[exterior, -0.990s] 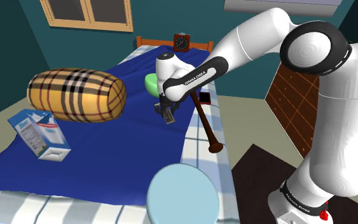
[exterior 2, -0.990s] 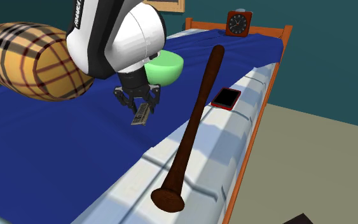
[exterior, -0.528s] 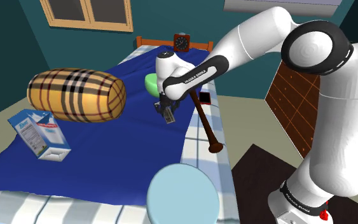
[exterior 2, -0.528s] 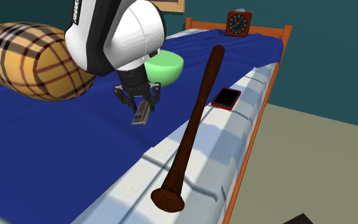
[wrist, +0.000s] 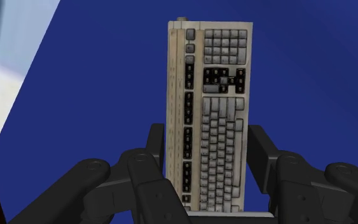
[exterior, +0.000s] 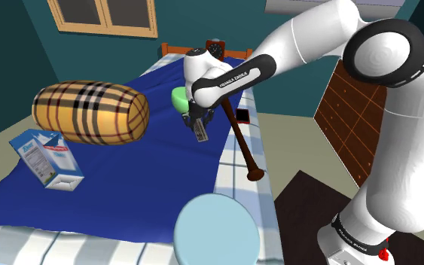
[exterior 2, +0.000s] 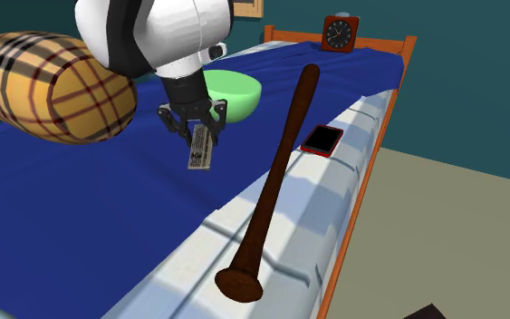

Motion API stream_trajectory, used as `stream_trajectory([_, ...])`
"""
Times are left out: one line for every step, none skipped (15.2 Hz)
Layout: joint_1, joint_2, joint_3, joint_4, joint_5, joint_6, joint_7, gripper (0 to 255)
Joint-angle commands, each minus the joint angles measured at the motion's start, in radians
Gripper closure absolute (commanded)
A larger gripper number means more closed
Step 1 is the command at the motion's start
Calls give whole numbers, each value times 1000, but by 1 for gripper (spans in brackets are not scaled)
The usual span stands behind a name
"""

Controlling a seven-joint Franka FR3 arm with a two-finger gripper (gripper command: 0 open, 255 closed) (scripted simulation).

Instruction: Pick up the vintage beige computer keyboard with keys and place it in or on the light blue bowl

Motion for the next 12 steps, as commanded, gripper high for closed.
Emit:
stream_trajectory([-3,-14,2,12,8,-24,-10,255])
stream_trajectory([-3,-19,4,17,11,-35,-13,255])
stream_trajectory([-4,-25,5,23,15,-46,-17,255])
stream_trajectory([-4,-31,6,29,18,-58,-20,255])
stream_trajectory([-4,-36,7,35,21,-69,-24,255])
stream_trajectory([-5,-41,8,42,24,-80,-27,255])
stream_trajectory([-5,-47,8,48,27,-91,-30,255])
stream_trajectory([-5,-51,9,55,29,-103,-33,255])
stream_trajectory([-6,-56,10,63,32,-114,-36,255])
stream_trajectory([-6,-61,11,70,35,-126,-39,255])
stream_trajectory([-6,-65,12,78,37,-138,-42,255])
stream_trajectory([-6,-69,12,86,40,-149,-45,255])
